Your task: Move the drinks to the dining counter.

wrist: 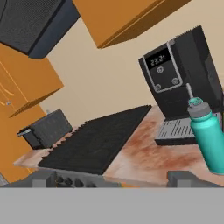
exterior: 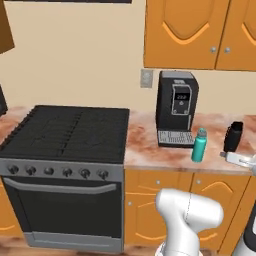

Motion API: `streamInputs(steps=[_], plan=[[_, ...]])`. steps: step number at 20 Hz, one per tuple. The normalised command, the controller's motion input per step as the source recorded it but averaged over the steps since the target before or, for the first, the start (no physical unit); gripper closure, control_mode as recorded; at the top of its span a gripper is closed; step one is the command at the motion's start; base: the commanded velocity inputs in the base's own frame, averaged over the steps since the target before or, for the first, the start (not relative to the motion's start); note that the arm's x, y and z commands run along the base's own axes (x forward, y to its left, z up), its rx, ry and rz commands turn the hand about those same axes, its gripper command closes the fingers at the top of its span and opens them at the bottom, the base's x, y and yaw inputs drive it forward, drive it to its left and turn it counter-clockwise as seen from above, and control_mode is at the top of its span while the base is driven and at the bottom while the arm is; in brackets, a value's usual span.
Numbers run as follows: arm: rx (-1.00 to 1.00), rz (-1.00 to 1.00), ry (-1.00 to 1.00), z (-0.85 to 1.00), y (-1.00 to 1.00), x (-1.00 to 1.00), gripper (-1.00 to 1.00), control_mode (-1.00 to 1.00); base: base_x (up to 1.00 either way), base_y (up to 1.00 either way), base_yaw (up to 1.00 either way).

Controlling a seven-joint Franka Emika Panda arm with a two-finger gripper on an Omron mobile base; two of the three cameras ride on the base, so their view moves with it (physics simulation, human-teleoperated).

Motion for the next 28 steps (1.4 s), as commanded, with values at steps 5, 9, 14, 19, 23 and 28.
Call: streamInputs(steps=[5, 9, 14, 19, 23, 28], plan=[[0.0, 0.0, 0.0, 0.0, 0.0, 0.0, -1.0, 1.0, 0.49, -0.01, -0.08], [0.0, 0.0, 0.0, 0.0, 0.0, 0.0, -1.0, 1.0, 0.35, -0.06, -0.1], [0.0, 0.0, 0.0, 0.0, 0.0, 0.0, -1.0, 1.0, 0.49, 0.0, -0.08], [0.0, 0.0, 0.0, 0.0, 0.0, 0.0, -1.0, 1.0, 0.72, 0.0, -0.06], [0.0, 0.0, 0.0, 0.0, 0.0, 0.0, -1.0, 1.0, 0.56, 0.0, -0.03], [0.0, 0.0, 0.0, 0.0, 0.0, 0.0, -1.0, 1.0, 0.26, 0.0, 0.0]])
